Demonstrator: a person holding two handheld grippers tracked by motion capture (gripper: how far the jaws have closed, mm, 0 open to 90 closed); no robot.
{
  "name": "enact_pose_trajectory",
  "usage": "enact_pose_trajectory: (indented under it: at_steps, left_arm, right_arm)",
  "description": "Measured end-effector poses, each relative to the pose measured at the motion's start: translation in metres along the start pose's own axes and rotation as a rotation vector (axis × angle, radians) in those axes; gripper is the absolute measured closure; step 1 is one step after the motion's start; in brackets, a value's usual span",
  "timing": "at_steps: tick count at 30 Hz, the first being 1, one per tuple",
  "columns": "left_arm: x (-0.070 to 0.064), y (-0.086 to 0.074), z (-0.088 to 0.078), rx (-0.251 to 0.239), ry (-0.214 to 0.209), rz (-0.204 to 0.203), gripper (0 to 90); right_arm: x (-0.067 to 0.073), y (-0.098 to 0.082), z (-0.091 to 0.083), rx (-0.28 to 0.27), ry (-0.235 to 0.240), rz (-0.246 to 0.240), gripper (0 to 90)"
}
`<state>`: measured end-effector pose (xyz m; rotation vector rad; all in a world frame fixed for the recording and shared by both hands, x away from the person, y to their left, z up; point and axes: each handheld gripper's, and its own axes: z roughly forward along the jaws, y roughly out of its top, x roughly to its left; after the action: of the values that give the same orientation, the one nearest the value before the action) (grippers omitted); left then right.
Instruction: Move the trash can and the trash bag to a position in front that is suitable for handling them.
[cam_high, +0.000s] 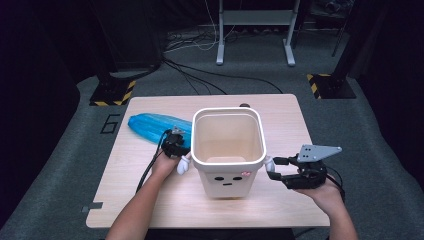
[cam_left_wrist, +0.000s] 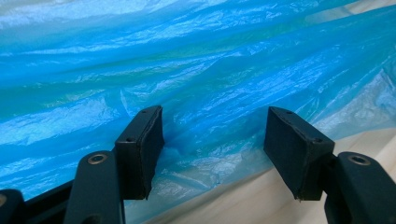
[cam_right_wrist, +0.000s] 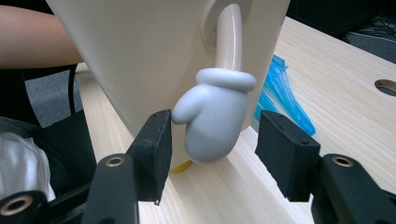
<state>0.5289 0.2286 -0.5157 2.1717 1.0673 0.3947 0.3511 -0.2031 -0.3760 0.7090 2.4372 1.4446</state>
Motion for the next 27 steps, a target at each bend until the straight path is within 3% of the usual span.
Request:
enact_pose_trajectory:
  at_steps: [6, 12, 17, 27]
  left_arm:
    - [0.004, -0.005, -0.006, 0.013, -0.002, 0.021, 36.6]
    - [0.01, -0.018, -0.014, -0.015, -0.02, 0.034, 36.7]
    - [0.018, -0.025, -0.024, 0.013, -0.022, 0.048, 36.7]
    - [0.028, -0.049, -0.045, -0.002, -0.072, 0.087, 36.8]
  right_arm:
    - [0.0, 0.0, 0.001, 0.003, -0.001, 0.0, 44.0]
    - [0.0, 0.0, 0.001, 0.003, -0.001, -0.003, 44.0]
    - [0.0, 0.0, 0.001, 0.003, -0.002, 0.002, 44.0]
    - [0.0, 0.001, 0.002, 0.007, -0.004, -0.003, 44.0]
